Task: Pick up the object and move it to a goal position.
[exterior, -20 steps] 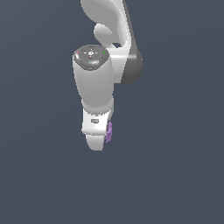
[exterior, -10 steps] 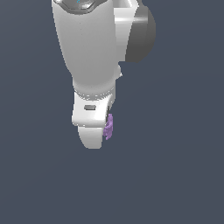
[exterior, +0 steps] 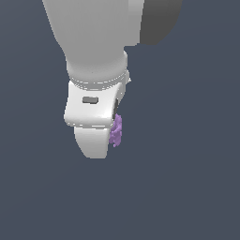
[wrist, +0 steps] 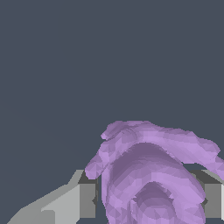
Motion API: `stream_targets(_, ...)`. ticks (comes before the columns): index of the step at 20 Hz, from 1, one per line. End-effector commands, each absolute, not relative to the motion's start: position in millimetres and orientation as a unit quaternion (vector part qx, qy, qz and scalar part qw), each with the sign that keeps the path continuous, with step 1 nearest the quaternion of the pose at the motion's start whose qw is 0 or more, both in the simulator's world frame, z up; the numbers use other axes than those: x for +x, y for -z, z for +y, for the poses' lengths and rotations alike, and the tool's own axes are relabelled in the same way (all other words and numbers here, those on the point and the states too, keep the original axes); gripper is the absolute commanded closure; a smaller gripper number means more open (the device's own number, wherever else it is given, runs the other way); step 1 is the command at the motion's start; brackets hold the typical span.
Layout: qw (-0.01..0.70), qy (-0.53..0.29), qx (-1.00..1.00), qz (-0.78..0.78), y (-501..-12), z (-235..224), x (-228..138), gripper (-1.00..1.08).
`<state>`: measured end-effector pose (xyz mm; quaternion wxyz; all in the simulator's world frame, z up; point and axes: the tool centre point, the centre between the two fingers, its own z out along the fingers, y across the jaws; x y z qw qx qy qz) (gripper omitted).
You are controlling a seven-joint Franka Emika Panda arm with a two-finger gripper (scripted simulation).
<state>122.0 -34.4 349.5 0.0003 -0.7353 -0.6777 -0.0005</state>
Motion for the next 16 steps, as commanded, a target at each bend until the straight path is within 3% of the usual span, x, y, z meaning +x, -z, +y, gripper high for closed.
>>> stream_targets(1, 0.0, 0.0, -0.735, -0.678, -357.9, -34.1, 125.0, 1.08)
stream_targets(16, 0.0, 0.0, -0.735, -0.678, -374.6, -33.7, 131.8, 1.08)
